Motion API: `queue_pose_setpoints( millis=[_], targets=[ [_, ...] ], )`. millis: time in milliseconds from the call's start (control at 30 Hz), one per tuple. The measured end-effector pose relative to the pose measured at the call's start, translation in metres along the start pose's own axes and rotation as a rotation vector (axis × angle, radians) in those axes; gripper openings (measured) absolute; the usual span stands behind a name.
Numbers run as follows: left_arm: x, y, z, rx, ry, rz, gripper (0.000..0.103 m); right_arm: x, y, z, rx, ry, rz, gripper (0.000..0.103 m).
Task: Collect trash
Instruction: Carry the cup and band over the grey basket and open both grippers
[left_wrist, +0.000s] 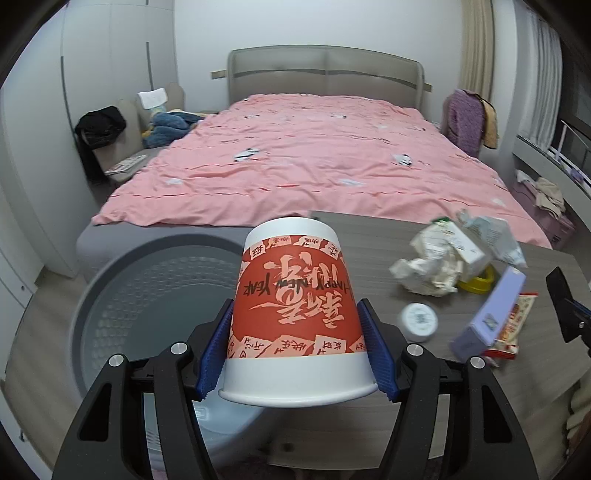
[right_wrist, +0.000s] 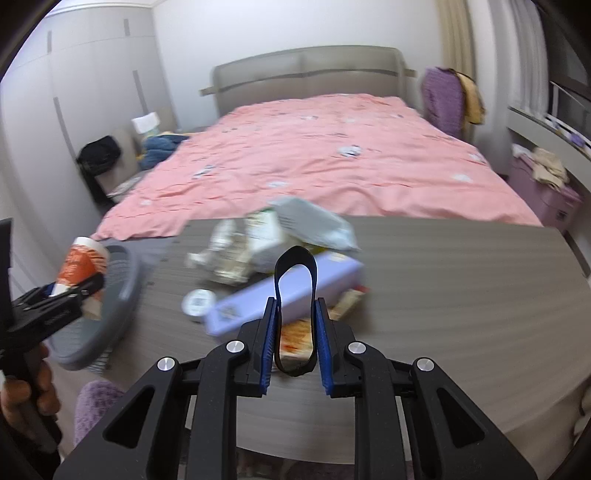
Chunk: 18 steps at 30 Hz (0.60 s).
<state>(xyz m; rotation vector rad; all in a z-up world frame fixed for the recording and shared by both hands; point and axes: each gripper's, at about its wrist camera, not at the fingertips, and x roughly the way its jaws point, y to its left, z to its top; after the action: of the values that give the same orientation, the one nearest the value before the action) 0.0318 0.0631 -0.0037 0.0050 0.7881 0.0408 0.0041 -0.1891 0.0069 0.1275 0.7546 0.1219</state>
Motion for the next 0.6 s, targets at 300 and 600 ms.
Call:
queue_pose_setpoints(
  millis=[300,600],
  targets=[
    [0.007,0.085,-0.002,-0.09,0.008,0.086,0.063,0.037,0.117,0.019,-0.171,0.056,0.207,0.02],
    [0.025,0.135,-0.011,-0.118,0.05,0.108,0.063,0.081,0.204,0.024,-0.287,0.134,0.342,0.023]
  ],
)
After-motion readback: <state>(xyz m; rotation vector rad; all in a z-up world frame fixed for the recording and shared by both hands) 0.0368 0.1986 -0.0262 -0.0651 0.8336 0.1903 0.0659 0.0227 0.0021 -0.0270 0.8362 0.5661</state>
